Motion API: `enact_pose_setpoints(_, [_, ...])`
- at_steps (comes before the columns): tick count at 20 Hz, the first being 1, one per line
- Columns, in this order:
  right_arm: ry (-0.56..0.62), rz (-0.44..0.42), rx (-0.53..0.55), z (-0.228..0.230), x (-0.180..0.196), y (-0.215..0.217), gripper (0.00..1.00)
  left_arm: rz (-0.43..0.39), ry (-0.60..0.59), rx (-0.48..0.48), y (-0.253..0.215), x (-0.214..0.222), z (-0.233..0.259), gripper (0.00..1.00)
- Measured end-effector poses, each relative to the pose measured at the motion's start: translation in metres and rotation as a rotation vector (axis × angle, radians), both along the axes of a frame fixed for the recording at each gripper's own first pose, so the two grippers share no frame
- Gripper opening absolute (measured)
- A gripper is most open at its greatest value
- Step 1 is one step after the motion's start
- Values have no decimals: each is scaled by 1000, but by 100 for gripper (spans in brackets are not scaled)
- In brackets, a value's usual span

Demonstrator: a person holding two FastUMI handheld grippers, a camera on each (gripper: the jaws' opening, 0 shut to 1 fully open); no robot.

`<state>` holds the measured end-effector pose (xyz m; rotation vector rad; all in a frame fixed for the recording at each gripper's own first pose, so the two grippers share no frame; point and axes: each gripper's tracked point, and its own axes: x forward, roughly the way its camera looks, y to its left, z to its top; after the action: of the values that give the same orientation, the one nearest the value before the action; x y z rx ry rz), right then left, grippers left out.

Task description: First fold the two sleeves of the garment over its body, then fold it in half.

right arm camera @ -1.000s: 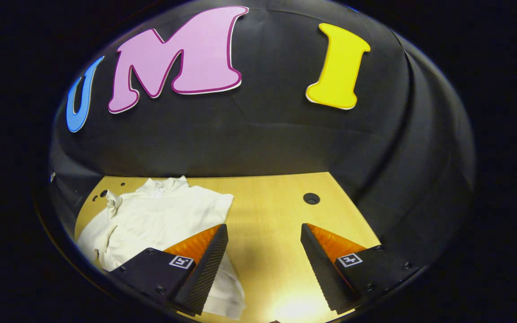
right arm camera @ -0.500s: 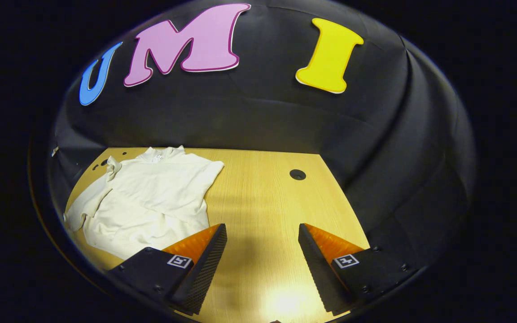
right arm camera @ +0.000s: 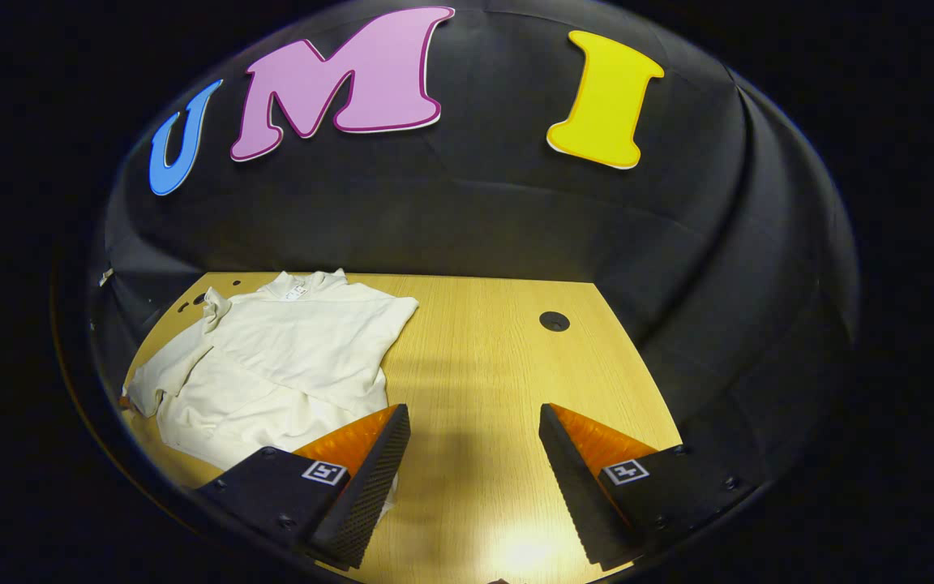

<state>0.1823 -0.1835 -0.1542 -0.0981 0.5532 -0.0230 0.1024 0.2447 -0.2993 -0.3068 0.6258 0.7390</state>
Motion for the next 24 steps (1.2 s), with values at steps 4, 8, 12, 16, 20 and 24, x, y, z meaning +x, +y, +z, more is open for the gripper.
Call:
enact_pose_setpoints(4, [1, -6, 5, -6, -1, 2, 98, 1, -79, -12, 1, 21, 31, 6])
enact_pose_setpoints(8, [2, -30, 27, -15, -14, -1, 98, -29, -151, -19, -6, 53, 65, 6])
enact_pose_setpoints(12, [5, -48, 27, -22, -29, -6, 98, -75, -228, -28, -24, 99, 103, 6])
enact_pose_setpoints(16, [7, -74, 28, -29, -43, -13, 98, -191, -272, 14, -55, 151, 140, 6])
enact_pose_setpoints(20, [4, -114, 59, -36, -55, -20, 98, -317, -319, 35, -105, 207, 175, 6])
enact_pose_setpoints(24, [19, -152, 69, -40, -70, -32, 98, -438, -378, 36, -167, 261, 207, 6])
